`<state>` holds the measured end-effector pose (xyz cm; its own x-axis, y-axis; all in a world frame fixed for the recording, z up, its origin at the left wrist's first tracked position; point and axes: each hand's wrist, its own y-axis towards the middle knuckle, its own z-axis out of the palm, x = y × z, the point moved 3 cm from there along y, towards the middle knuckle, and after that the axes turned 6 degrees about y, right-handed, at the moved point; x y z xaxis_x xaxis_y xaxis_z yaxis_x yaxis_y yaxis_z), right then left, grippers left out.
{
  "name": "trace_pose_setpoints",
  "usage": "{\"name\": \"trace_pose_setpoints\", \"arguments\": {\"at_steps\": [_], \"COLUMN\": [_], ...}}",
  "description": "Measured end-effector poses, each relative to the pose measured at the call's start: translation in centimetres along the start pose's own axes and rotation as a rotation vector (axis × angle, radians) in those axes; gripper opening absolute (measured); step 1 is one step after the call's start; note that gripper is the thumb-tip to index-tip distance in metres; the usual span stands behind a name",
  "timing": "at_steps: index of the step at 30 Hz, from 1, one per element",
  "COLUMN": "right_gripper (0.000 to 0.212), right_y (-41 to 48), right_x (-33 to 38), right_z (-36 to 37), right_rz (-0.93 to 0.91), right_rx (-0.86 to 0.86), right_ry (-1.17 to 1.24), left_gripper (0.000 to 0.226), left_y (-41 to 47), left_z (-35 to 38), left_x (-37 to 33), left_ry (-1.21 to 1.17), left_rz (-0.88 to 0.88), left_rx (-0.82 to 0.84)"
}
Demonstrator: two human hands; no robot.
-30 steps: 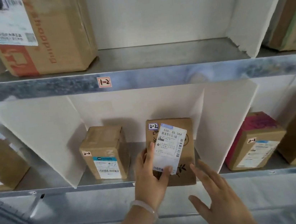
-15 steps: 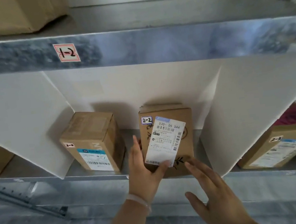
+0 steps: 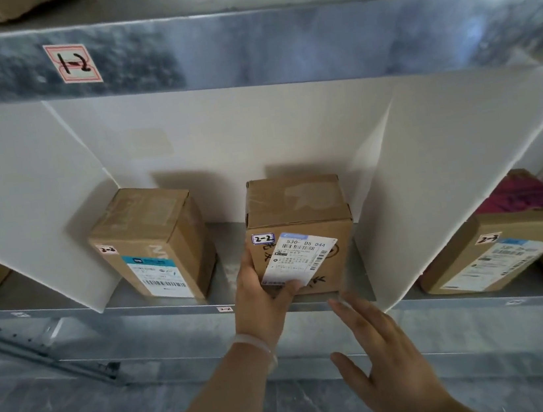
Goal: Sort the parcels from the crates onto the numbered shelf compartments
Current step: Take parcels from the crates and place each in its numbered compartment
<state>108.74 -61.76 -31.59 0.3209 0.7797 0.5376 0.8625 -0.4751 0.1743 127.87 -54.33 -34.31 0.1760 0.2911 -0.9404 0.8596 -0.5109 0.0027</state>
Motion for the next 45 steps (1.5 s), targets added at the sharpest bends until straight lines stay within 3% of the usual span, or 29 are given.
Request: {"name": "trace_pose_setpoints", "arguments": {"at_steps": [11, 14, 16, 20, 27, 33, 45], "right_gripper": [0.071, 0.072, 0.075, 0.073, 0.073, 0.074, 0.074], "right_y": [-0.4, 0.0, 0.1, 0.8, 1.5, -4.8, -30.9], "right_x": [-0.4, 0.3, 1.2, 5.0, 18.4, 31.4, 56.1], "right_z": [-0.1, -0.1, 0.1, 0.3, 2.3, 6.2, 12.1], "right_rz": [-0.017, -0.053, -0.056, -0.104, -0.426, -0.711, -1.195], "right_rx": [0.052, 0.054, 0.074, 0.143, 0.320, 0.360, 0.474], "right_ry": [-0.002, 0.010, 0.011, -0.027, 0.091, 0.114, 0.205], "left_gripper": [0.082, 0.092, 0.099, 0.089, 0.070, 0.068, 0.066], "left_y": [0.5, 0.1, -1.0, -5.5, -15.5, -28.7, -64.7], "left_z": [0.1, -1.1, -2.5, -7.6, -22.1, -34.2, -50.9], "left_x": [0.0, -0.5, -1.1, -2.3, -2.1, -2.6, -0.7], "left_ry": [0.063, 0.129, 0.210, 0.475, 0.775, 1.039, 1.296], "left_rz": [-0.004, 0.018, 0.048, 0.147, 0.220, 0.187, -0.258], "left_rx": [0.039, 0.060, 0.059, -0.083, -0.412, -0.608, -0.926]}}
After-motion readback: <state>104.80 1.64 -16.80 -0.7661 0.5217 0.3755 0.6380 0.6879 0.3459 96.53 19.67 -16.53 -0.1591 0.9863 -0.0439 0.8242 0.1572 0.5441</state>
